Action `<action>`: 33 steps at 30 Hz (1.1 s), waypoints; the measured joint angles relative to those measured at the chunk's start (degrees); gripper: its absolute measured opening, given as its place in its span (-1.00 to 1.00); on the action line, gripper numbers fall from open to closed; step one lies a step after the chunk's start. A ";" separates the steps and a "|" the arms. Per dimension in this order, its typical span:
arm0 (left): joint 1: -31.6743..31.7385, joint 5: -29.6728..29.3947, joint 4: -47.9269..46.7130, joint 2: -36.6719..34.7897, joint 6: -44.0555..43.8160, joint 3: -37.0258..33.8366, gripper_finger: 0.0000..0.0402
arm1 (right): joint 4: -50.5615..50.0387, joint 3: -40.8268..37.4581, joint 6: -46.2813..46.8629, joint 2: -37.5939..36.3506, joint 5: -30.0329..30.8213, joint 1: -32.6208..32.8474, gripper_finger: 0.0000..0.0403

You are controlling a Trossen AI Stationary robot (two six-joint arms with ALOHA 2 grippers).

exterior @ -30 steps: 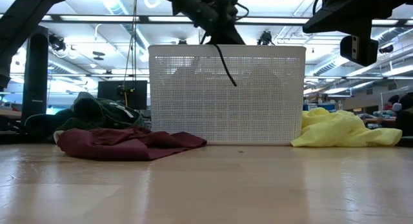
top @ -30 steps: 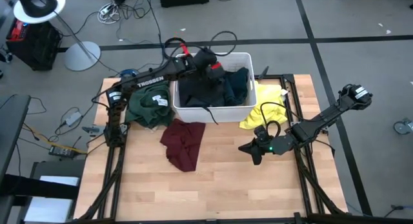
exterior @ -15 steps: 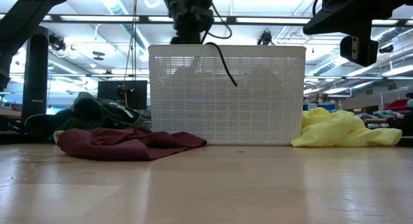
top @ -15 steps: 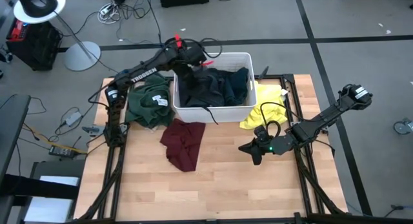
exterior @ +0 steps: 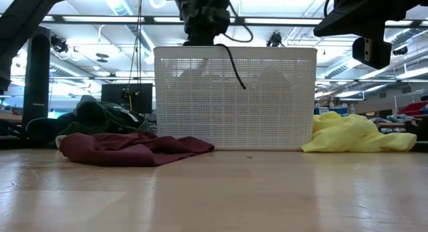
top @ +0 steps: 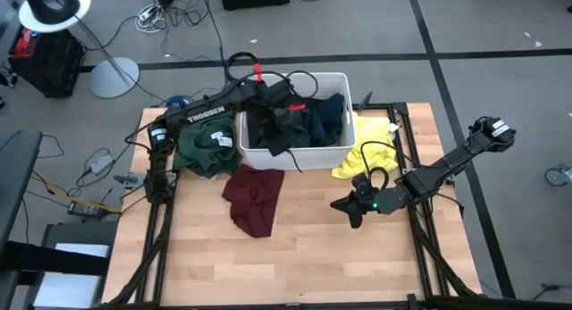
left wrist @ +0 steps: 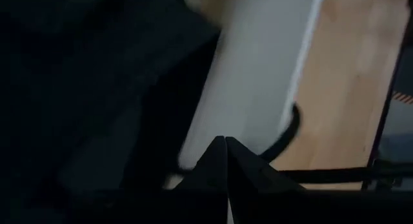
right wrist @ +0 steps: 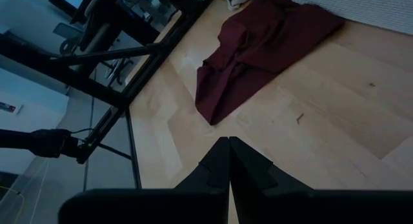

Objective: Sort clothes
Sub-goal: Put the blue shorts into the white bin

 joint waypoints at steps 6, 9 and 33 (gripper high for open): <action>-0.10 1.64 6.93 0.00 -2.08 0.00 -1.00 | 0.13 0.00 0.11 0.00 0.00 0.05 -0.96; -0.12 2.07 8.94 0.00 -2.46 0.00 -1.00 | 0.15 0.00 0.13 0.00 0.00 0.07 -0.96; 0.40 6.85 4.02 0.00 -1.71 0.11 -1.00 | 0.18 0.00 0.26 0.00 0.00 0.07 -0.96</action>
